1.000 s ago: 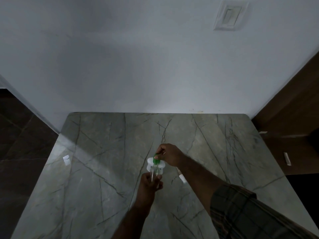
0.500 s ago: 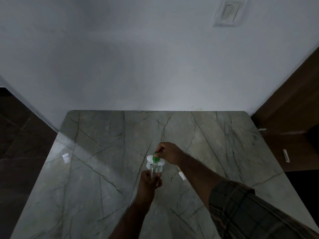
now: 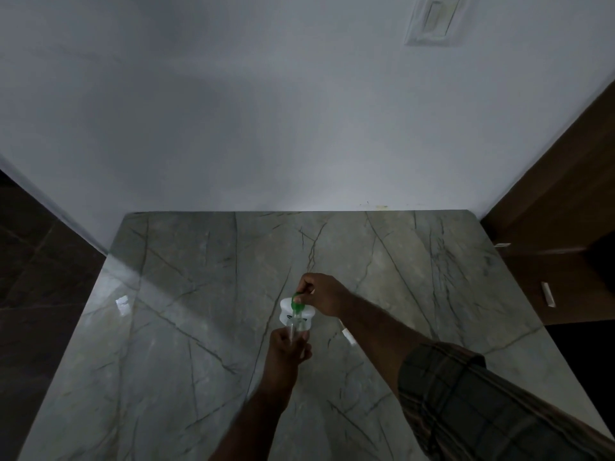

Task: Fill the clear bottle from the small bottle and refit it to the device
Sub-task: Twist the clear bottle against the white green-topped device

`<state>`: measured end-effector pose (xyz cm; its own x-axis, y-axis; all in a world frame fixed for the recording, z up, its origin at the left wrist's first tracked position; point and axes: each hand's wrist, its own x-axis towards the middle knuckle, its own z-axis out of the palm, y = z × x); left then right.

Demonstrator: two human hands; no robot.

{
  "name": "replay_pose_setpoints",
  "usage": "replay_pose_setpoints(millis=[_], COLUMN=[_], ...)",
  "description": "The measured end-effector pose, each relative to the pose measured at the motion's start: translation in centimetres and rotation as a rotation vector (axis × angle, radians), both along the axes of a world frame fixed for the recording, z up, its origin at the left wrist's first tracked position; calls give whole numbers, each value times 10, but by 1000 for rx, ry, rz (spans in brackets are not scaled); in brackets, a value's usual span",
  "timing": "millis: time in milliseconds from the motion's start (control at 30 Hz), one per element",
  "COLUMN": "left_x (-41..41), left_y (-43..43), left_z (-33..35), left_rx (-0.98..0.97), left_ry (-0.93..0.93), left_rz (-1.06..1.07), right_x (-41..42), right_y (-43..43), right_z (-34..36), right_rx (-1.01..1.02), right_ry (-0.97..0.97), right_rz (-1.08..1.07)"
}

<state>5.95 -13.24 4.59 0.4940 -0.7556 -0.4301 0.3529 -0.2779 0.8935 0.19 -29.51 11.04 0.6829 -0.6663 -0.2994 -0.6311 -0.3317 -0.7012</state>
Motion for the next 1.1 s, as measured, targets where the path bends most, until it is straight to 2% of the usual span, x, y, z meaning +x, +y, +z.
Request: replay_pose_setpoints(millis=[267, 1100], left_x=[-1, 0], left_y=[-1, -6], left_z=[8, -7], left_rx=[-38, 58], left_ry=[-3, -14], left_rz=[0, -7], right_x=[1, -3], right_y=[-6, -5], right_z=[13, 0], right_rx=[17, 17], right_ry=[16, 4], right_rz=[24, 7])
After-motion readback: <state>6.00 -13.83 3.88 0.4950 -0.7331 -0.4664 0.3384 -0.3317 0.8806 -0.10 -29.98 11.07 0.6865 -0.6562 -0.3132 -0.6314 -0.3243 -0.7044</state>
